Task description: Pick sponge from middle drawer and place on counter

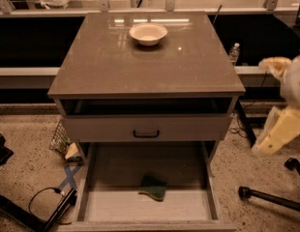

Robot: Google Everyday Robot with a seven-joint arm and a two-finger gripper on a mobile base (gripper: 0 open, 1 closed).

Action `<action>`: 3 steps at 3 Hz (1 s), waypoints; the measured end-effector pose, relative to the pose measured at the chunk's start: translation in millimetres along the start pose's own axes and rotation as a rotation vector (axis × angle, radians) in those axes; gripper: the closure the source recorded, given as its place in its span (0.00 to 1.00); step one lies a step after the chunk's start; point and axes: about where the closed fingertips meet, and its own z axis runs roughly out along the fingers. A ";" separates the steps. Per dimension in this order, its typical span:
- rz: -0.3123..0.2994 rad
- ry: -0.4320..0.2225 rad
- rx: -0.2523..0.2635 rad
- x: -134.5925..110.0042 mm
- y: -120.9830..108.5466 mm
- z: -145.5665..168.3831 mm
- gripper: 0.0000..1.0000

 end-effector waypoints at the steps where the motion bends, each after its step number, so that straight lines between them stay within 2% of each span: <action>1: -0.010 -0.092 0.040 20.2 12.0 23.2 0.00; 2: 0.025 -0.174 0.062 40.7 20.1 60.5 0.00; 3: 0.029 -0.175 0.068 40.0 20.1 62.0 0.00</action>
Offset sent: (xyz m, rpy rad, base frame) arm 0.0063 -0.0215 -0.1274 0.2566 -0.1158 -0.0214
